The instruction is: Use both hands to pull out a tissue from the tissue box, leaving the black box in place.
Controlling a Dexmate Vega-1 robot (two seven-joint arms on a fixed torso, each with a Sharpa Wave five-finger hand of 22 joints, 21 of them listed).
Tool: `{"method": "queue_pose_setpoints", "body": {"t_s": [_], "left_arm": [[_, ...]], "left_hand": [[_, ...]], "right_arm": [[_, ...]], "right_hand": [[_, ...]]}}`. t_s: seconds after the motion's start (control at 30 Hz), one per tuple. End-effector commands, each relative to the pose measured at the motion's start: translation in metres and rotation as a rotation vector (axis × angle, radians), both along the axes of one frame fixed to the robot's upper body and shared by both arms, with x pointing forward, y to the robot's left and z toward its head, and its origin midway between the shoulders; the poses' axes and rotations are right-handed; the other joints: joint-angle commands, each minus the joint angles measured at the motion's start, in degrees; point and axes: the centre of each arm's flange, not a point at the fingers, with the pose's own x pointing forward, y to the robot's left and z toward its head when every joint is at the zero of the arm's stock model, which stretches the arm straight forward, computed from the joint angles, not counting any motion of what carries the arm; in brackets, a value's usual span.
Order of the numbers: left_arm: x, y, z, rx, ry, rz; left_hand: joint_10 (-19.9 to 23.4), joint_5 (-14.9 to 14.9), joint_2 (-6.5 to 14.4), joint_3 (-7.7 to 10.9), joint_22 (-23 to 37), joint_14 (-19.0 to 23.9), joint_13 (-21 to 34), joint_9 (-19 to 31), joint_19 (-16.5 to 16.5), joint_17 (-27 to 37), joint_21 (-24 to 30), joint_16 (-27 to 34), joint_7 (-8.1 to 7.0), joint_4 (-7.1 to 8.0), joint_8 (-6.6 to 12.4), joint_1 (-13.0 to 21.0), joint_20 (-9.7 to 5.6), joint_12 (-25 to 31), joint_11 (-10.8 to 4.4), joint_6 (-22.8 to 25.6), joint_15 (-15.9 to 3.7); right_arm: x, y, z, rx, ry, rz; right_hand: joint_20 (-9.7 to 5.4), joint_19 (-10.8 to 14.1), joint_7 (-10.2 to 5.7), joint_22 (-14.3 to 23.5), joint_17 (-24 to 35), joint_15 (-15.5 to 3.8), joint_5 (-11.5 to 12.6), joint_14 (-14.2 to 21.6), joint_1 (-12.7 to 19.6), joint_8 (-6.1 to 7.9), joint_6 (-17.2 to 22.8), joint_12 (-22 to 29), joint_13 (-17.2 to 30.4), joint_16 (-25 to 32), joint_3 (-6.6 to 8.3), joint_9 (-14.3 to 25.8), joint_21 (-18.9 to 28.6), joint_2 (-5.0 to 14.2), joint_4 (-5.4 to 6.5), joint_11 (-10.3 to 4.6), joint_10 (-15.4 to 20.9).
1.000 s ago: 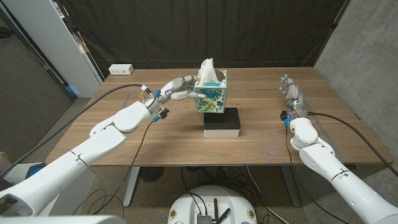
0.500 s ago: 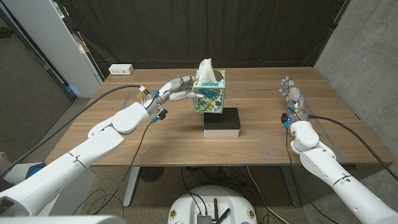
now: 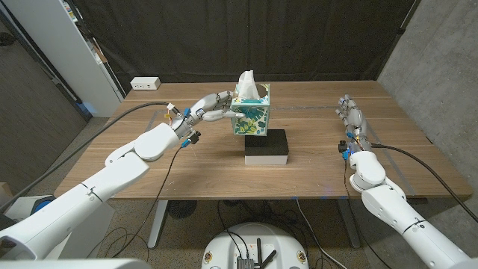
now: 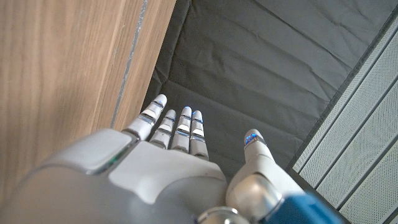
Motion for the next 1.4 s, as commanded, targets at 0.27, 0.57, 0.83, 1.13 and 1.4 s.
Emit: {"method": "queue_pose_setpoints", "body": {"t_s": [0.27, 0.57, 0.83, 1.13, 1.4], "left_arm": [[0.004, -0.001, 0.0, -0.001, 0.005, -0.009], [0.004, -0.003, 0.0, 0.001, 0.002, -0.009], [0.005, -0.004, 0.0, 0.0, 0.004, -0.011], [0.004, -0.005, 0.0, 0.0, 0.003, -0.009], [0.003, -0.006, -0.002, -0.002, 0.002, -0.004]], "left_hand": [[-0.16, -0.13, 0.2, 0.63, 0.1, -0.89, 0.25, 0.14, -0.27, 0.08, -0.19, -0.35, 0.13, -0.22, 0.18, -0.87, -0.24, -0.2, -0.24, -0.15, -6.22], [-0.35, -0.15, 0.3, 0.86, 0.11, -0.94, 0.36, 0.1, -0.44, 0.04, -0.28, -0.38, 0.14, -0.25, 0.13, -1.08, -0.29, -0.35, -0.28, -0.26, -6.24], [-0.47, -0.14, 0.51, 1.17, 0.13, -1.08, 0.5, 0.08, -0.66, 0.02, -0.38, -0.43, 0.34, -0.24, 0.01, -1.38, -0.11, -0.47, -0.05, -0.55, -6.09], [-0.28, -0.17, 0.14, 1.39, 0.13, -0.89, 0.63, 0.04, -0.5, -0.11, -0.34, -0.42, 0.01, -0.58, 0.13, -1.36, -0.66, -0.47, -0.38, -0.24, -6.41], [-0.29, -0.18, 0.11, 1.63, 0.13, -0.94, 0.73, 0.03, -0.56, -0.14, -0.37, -0.45, 0.02, -0.67, 0.14, -1.45, -0.75, -0.53, -0.43, -0.22, -6.42]], "right_arm": [[-0.025, 0.005, -0.02, 0.009, -0.012, 0.007], [-0.038, 0.006, -0.027, 0.023, -0.031, -0.011], [-0.049, 0.008, -0.035, 0.038, -0.041, -0.022], [-0.058, 0.007, -0.044, 0.057, -0.046, -0.028], [-0.064, 0.007, -0.049, 0.066, -0.045, -0.036]], "right_hand": [[0.06, -0.13, 0.07, 0.23, 0.3, 0.08, 0.04, -0.21, 0.01, -0.16, -0.08, -0.16, 0.22, -0.1, 0.12, 0.12, -0.22, 1.56, 0.05, 0.17, -0.05], [0.11, -0.15, 0.18, 0.23, 0.31, 0.11, 0.05, -0.27, 0.03, -0.13, -0.13, -0.12, 0.21, -0.11, 0.12, 0.11, -0.24, 1.52, 0.01, 0.22, -0.09], [0.21, -0.19, 0.19, 0.23, 0.31, 0.16, 0.06, -0.28, 0.06, -0.11, -0.17, -0.08, 0.2, -0.11, 0.13, 0.11, -0.27, 1.47, -0.05, 0.22, -0.07], [0.23, -0.2, 0.12, 0.23, 0.3, 0.06, 0.07, -0.26, 0.13, -0.08, -0.18, -0.04, 0.2, -0.11, 0.15, 0.11, -0.28, 1.45, -0.12, 0.25, -0.05], [0.18, -0.19, 0.13, 0.23, 0.29, 0.08, 0.09, -0.28, 0.19, -0.05, -0.17, -0.03, 0.19, -0.12, 0.18, 0.1, -0.28, 1.42, -0.2, 0.32, -0.07]]}}
